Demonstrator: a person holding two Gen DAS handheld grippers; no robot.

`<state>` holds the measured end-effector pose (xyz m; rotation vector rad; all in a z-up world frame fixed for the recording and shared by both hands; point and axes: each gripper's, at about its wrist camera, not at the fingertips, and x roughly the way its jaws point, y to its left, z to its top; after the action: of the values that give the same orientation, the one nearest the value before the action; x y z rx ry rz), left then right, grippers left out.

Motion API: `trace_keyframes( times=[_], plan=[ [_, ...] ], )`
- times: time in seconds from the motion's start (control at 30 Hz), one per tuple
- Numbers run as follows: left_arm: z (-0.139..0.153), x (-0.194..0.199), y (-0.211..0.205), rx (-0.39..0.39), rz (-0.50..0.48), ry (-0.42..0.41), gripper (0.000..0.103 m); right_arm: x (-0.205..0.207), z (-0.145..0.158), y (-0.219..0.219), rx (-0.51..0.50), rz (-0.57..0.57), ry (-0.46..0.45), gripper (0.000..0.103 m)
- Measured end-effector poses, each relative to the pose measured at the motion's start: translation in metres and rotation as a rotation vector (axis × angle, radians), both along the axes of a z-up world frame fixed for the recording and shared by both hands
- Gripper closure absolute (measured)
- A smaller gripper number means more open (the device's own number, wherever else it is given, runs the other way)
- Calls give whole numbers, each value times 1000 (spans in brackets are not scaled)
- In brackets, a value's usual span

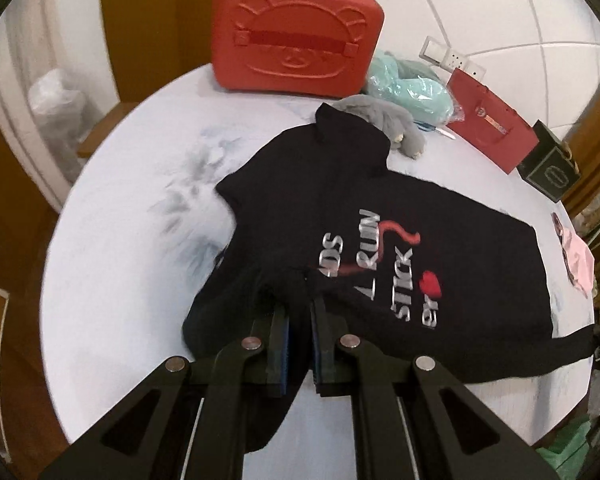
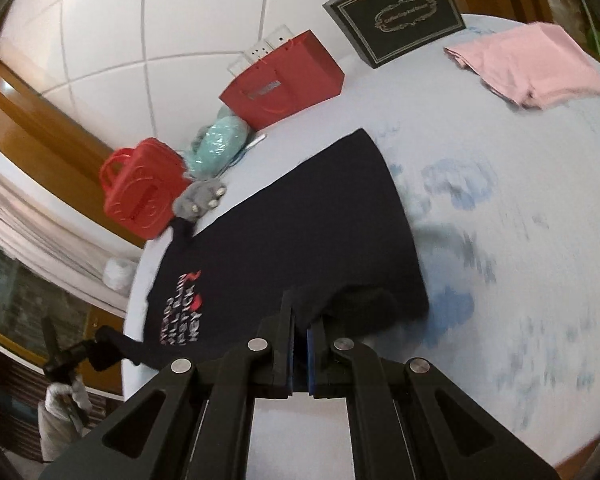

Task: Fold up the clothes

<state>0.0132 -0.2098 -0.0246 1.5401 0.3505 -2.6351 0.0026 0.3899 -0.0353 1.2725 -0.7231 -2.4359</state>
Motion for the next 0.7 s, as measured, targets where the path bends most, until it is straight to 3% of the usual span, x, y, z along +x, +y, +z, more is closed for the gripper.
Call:
trace_keyframes(
  times=[0.23, 0.4, 0.53, 0.63, 0.7],
  plan=[
    [-24, -109, 0, -31, -60, -73, 96, -106, -1, -15, 101, 34, -43, 100],
    [-47, -180, 5, -72, -83, -132, 96, -183, -19, -36, 168, 46, -113, 100],
    [-61, -221, 10, -79, -102, -158, 96, -222, -35, -42, 179, 42, -163, 100],
    [-66, -240, 9, -41, -117, -172, 91, -243, -49, -38, 161, 27, -207, 97],
    [-64, -246, 4, -19, -110, -166, 81, -246, -52, -31, 124, 8, -211, 95]
  ],
)
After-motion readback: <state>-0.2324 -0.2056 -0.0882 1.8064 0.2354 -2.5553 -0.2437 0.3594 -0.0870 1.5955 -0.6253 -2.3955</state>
